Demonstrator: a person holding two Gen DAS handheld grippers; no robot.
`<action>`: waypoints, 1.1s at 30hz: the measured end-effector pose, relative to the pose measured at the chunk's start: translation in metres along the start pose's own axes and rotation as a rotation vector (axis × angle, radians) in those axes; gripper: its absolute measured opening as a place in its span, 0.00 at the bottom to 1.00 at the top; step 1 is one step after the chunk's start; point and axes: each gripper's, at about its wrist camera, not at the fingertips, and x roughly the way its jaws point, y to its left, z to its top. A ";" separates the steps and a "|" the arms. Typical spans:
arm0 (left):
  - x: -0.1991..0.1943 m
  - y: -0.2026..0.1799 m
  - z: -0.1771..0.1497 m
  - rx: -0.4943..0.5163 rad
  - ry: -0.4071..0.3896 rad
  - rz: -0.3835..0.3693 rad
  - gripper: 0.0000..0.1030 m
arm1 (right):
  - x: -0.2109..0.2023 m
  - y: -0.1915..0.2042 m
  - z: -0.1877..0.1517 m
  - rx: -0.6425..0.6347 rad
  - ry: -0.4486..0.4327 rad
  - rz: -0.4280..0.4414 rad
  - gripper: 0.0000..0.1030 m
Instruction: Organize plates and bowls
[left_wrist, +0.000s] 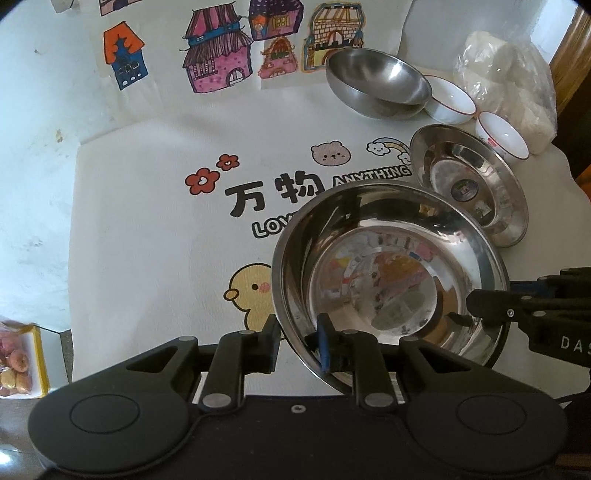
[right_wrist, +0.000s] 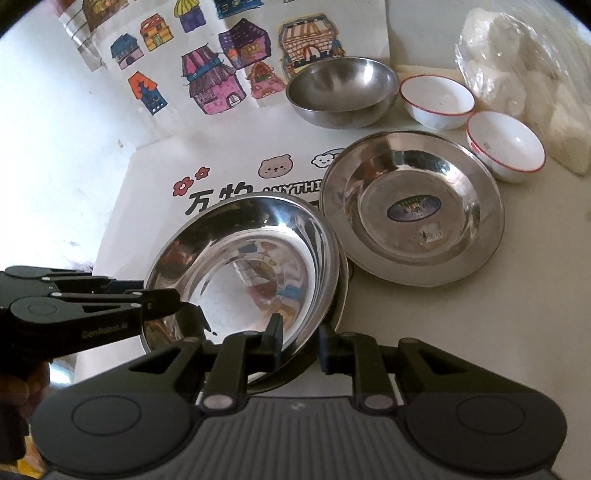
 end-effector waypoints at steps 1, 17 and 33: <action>0.000 0.000 0.000 -0.003 0.001 0.001 0.22 | 0.001 0.000 0.000 -0.006 0.002 0.000 0.23; -0.010 0.002 0.025 -0.103 -0.038 0.080 0.71 | -0.005 -0.016 0.009 -0.056 0.043 0.085 0.65; 0.040 -0.091 0.110 0.057 -0.108 -0.029 0.99 | -0.020 -0.114 0.022 0.121 -0.058 -0.009 1.00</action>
